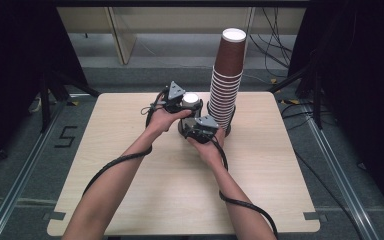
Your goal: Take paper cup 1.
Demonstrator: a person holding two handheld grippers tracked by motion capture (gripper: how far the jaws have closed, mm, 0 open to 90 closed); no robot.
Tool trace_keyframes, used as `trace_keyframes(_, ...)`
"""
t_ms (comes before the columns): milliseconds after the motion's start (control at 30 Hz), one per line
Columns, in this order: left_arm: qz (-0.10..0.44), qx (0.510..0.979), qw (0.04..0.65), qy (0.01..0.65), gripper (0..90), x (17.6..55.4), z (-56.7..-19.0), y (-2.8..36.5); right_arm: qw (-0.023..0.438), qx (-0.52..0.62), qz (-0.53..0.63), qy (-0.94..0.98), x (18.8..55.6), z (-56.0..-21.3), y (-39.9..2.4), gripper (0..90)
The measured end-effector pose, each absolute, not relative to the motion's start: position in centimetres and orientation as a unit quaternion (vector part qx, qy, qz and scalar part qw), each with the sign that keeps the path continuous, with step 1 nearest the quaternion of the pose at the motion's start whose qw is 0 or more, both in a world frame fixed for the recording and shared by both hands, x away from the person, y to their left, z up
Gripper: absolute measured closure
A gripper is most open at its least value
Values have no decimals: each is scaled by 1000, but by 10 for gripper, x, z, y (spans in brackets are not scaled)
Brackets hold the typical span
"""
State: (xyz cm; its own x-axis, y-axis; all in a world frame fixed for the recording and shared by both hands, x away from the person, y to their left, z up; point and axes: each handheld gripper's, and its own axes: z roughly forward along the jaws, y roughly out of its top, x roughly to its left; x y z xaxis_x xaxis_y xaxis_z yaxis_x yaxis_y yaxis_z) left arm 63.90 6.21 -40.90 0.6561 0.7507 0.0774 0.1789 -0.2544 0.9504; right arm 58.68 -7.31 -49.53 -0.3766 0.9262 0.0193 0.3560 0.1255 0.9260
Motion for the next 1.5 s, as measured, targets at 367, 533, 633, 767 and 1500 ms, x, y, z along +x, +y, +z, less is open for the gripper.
trace_keyframes(367,269,747,519,316,168,642,-413,58,305,480,452,687,589,-496,-69,286)
trace_keyframes(533,265,747,520,318,193,644,-415,58,321,479,458,676,592,-499,-66,293)
trace_keyframes(633,264,746,521,320,223,645,-416,58,319,482,456,677,591,-497,-66,324)
trace_keyframes(767,262,747,521,320,270,645,-418,57,314,489,464,668,591,-500,-65,347)
trace_keyframes(1500,260,747,518,326,326,650,-419,56,317,487,473,663,592,-504,-66,381)
